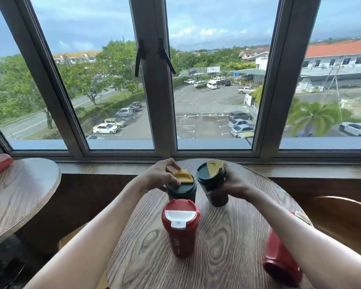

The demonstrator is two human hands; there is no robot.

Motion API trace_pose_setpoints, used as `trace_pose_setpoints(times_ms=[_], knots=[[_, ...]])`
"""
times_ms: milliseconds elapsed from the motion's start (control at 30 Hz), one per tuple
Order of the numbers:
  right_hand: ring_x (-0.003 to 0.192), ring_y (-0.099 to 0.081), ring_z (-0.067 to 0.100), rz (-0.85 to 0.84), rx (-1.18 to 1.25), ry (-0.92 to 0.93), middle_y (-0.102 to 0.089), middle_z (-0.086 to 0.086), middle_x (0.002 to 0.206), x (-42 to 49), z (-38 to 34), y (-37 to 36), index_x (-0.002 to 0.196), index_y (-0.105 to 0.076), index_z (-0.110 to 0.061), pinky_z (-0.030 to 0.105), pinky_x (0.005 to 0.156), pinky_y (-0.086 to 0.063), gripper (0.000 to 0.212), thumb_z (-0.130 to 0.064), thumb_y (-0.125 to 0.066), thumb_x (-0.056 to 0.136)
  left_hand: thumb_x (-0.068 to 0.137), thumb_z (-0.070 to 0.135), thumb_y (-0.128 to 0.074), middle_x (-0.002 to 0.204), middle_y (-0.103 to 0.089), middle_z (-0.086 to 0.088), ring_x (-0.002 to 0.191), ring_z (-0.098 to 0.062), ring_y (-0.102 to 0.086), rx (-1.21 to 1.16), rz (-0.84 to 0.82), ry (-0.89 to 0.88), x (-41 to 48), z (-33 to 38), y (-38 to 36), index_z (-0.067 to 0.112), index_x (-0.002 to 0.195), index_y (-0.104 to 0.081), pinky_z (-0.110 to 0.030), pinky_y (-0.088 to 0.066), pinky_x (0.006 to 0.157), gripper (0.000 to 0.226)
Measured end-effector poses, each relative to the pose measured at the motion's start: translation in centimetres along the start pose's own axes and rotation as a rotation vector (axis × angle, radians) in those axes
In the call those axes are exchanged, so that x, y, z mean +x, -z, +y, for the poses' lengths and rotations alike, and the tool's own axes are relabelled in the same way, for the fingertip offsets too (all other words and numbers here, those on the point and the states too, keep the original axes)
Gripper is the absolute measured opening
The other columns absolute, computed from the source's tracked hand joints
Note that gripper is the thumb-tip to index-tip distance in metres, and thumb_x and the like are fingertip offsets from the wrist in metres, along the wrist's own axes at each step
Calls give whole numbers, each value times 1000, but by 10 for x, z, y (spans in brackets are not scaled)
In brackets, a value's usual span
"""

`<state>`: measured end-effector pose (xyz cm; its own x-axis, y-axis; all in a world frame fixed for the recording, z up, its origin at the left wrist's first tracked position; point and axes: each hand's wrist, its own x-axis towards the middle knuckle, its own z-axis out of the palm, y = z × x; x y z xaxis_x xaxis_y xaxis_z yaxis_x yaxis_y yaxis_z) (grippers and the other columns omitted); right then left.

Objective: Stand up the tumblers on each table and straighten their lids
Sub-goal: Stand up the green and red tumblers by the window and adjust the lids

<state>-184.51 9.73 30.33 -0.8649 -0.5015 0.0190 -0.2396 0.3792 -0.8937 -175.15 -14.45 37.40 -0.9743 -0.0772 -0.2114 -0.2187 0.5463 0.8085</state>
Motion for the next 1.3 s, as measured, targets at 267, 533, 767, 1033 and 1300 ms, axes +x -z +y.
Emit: trace_pose_setpoints(times_ms=[267,533,767,1033,1300], knots=[[123,-57,22,-229,150,-119,-64,4,126,-33,-2,19,133,-47,-23,42,103,-49,88,-2,-88,58,79,2,-72,103,-57,-7,98,-28,-58,-11,12,-1,-5,1,-2,13,117,-59,-47,-56,83,41],[135,-34,24,-14,-315,-18,-32,2,145,-54,-30,8,145,-24,-35,45,113,-32,117,-64,-84,48,80,1,-71,103,-57,-7,104,-30,-58,-36,20,12,-7,2,-4,13,117,-58,-48,-56,84,42],[126,-40,29,103,-600,-97,-40,10,138,-43,-55,-5,141,-35,-15,39,104,-39,102,-59,-79,60,80,0,-71,100,-55,-5,101,-29,-57,-41,23,18,-6,2,-4,12,120,-58,-46,-56,83,43],[125,-42,16,-241,-511,-29,-34,2,138,-34,-68,12,147,-37,-32,3,84,-36,91,-7,-77,69,79,-2,-72,98,-57,-8,93,-26,-57,-68,20,10,-4,-1,-4,11,119,-59,-41,-55,74,44],[134,-38,17,-208,-453,-13,-35,3,147,-36,-71,9,146,-34,-20,18,100,-33,97,-15,-86,64,79,-1,-72,99,-56,-7,95,-25,-57,-77,12,8,-4,-1,-3,11,120,-58,-37,-56,69,45]])
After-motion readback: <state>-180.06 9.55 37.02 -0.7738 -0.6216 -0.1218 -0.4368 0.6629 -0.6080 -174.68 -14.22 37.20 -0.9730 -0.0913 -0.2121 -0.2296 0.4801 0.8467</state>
